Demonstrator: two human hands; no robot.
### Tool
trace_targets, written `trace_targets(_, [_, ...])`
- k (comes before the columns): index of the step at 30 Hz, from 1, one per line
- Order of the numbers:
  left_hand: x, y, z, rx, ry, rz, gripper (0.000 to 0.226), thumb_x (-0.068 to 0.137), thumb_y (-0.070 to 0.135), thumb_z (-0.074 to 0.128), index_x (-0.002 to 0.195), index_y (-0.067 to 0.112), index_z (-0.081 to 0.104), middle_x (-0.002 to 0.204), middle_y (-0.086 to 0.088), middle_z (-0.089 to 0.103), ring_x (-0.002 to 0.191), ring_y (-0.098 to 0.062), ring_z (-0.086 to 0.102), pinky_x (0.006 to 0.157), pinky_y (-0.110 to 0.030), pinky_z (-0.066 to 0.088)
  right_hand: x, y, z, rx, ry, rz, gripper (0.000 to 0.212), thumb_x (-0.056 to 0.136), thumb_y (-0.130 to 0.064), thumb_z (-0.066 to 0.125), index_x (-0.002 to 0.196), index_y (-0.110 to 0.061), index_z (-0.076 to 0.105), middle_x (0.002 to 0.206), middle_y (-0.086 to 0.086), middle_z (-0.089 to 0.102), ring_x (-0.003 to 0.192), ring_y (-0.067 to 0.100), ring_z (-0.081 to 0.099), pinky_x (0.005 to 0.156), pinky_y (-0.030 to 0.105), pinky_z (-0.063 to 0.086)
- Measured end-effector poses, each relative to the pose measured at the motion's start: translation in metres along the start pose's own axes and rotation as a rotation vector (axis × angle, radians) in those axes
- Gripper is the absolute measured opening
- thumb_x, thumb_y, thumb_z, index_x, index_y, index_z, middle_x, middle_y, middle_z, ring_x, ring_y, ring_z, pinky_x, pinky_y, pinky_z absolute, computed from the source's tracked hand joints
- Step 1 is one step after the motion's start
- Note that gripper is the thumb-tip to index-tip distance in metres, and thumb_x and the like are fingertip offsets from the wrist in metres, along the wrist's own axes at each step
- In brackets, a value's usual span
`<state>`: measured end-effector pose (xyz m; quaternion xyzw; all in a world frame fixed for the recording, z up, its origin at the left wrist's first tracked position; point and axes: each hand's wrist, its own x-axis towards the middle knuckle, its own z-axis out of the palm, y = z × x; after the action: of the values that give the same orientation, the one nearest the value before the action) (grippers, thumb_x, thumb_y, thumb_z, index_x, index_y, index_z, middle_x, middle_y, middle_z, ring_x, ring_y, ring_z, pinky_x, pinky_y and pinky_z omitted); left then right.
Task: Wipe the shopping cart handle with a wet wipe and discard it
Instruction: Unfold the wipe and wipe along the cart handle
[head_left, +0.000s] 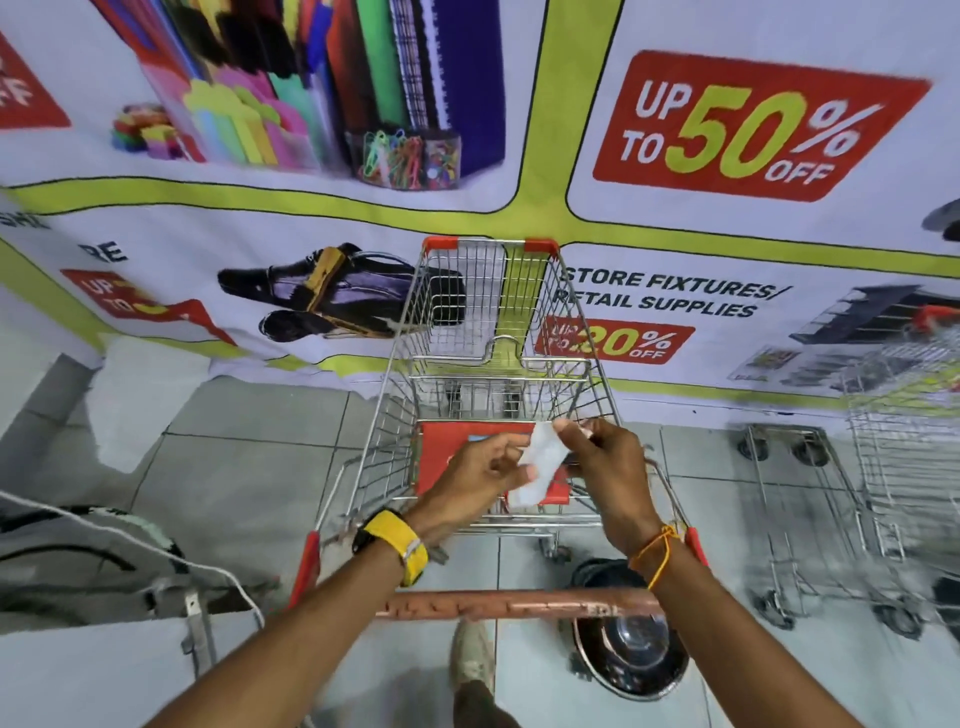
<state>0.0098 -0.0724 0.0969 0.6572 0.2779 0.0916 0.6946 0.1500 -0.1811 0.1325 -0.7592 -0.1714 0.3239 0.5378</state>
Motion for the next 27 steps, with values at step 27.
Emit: trace_targets(27, [-0.108, 0.037, -0.017, -0.359, 0.310, -0.208, 0.023, 0.066, 0.015, 0.087, 0.083, 0.012, 0.073, 0.081, -0.004, 0.078, 0.070, -0.016, 0.072, 0.060, -0.027, 0.058, -0.128, -0.003, 0.032, -0.115, -0.158, -0.238, 0.003, 0.082, -0.015, 0.084, 0.080, -0.018, 0.083, 0.079, 0.006, 0.081, 0.070, 0.021, 0.074, 0.062, 0.022, 0.062])
